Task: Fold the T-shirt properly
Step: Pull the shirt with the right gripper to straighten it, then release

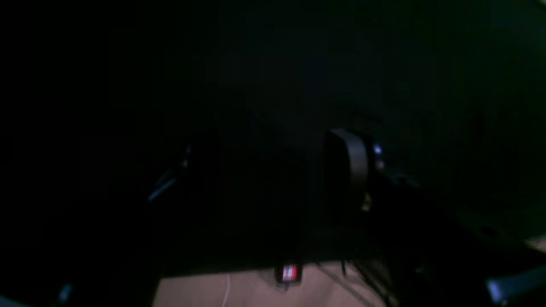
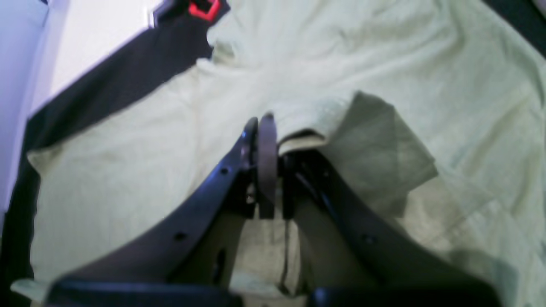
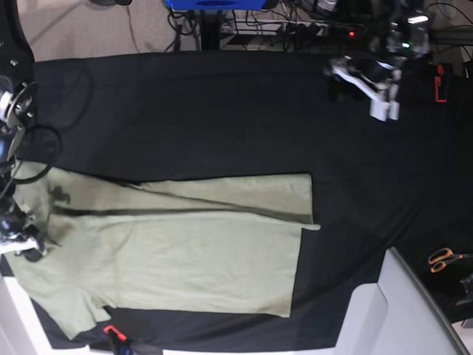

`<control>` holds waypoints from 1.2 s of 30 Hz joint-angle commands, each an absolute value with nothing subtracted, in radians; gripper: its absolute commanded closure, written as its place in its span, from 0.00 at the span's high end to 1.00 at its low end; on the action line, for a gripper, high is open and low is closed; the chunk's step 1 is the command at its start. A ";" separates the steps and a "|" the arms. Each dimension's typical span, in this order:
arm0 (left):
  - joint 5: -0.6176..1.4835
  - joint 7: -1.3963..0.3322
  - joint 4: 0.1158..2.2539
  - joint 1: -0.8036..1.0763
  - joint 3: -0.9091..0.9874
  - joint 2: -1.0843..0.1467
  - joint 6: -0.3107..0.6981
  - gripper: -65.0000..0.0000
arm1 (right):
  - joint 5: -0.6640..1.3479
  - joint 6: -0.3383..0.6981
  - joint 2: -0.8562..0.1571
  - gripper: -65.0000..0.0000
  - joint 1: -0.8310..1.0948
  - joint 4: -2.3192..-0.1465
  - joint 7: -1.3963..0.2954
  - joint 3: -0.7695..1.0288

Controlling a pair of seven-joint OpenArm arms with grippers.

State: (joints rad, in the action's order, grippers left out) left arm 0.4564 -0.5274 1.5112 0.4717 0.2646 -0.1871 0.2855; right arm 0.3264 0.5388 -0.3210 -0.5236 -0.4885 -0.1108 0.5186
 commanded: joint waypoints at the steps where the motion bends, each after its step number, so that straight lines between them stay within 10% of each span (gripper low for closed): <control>1: 0.446 -0.509 1.529 0.475 0.271 -0.189 0.285 0.58 | 0.343 0.552 -0.338 0.00 -0.561 -0.493 -0.056 0.516; 30: 0.440 -0.509 1.534 0.481 0.269 -0.171 0.286 0.58 | 0.343 0.550 -0.343 0.00 -0.631 -0.455 0.116 0.332; 36: 0.440 -0.509 1.535 0.479 0.269 -0.171 0.286 0.58 | 0.343 0.412 -0.343 0.00 -0.645 -0.455 0.116 0.332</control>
State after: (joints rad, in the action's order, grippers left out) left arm 0.4332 -0.5209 1.5162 0.4767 0.2668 -0.1638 0.2844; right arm 0.3302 0.4034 -0.3279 -0.6037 -0.4389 0.0841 0.3317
